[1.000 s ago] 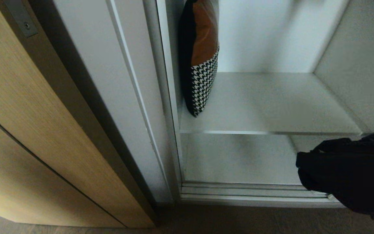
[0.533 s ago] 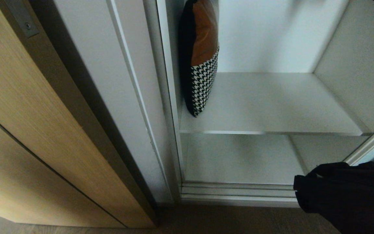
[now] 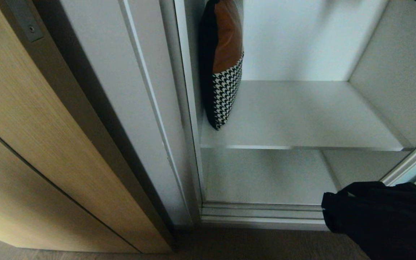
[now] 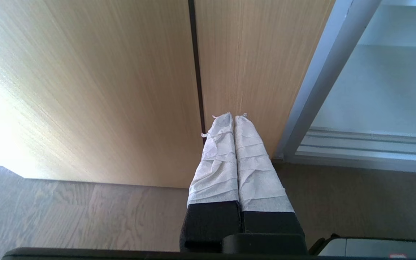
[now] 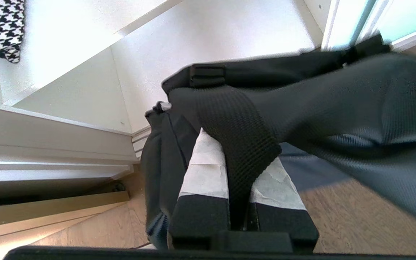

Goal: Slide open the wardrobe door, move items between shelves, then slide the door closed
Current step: Place the bag on the lower shelf

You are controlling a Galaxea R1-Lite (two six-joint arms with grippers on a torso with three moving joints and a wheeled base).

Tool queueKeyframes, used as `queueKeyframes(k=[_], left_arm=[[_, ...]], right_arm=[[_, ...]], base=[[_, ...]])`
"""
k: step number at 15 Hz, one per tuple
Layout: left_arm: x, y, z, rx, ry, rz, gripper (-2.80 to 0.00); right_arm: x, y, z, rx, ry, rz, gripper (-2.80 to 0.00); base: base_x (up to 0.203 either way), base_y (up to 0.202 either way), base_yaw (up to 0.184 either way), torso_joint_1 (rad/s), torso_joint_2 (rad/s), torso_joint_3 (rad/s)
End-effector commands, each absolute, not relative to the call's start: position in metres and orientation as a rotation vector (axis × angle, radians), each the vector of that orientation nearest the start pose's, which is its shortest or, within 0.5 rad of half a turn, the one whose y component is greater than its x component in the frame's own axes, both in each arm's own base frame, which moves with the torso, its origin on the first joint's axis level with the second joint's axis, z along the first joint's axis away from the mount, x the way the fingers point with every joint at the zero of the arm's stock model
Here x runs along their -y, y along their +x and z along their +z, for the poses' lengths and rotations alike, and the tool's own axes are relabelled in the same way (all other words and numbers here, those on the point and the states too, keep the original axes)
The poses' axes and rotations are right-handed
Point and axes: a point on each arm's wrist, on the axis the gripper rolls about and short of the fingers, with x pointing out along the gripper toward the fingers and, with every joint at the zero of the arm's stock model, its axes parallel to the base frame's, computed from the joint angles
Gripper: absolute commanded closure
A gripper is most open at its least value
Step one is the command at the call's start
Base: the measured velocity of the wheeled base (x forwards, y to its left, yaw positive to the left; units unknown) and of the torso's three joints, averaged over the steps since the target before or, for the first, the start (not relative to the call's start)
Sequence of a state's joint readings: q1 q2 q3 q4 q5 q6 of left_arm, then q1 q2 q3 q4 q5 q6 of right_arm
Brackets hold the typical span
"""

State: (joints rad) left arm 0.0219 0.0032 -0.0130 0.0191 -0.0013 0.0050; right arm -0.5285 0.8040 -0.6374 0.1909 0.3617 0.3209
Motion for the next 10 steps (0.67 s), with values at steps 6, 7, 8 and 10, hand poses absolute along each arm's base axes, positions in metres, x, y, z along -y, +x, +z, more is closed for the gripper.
queueKeyframes(k=[6,7,8,10], left_arm=[[0.0005,-0.0234,0.0771,-0.007,0.003,0.021,0.0],[0.0005,-0.0234,0.077,-0.008,0.003,0.023,0.0],[0.0005,-0.0233,0.0772,-0.008,0.003,0.021,0.0],[0.0005,-0.0234,0.077,-0.008,0.001,0.021,0.0]], right_arm=[[0.0263,0.061,0.22,-0.3,0.476,-0.216,0.0],[0.0259,0.0604,0.2198,-0.299,0.476,-0.215,0.0],[0.0257,0.0601,0.2198,-0.298,0.475,-0.215,0.0],[0.0257,0.0601,0.2217,-0.291,0.473,-0.214,0.0]], base=[[-0.016,0.0,0.0,0.002,0.0,0.0],[-0.184,0.0,-0.001,0.007,0.0,0.001],[-0.198,0.0,0.002,-0.002,0.0,0.002],[-0.198,0.0,-0.003,0.005,0.0,0.002]])
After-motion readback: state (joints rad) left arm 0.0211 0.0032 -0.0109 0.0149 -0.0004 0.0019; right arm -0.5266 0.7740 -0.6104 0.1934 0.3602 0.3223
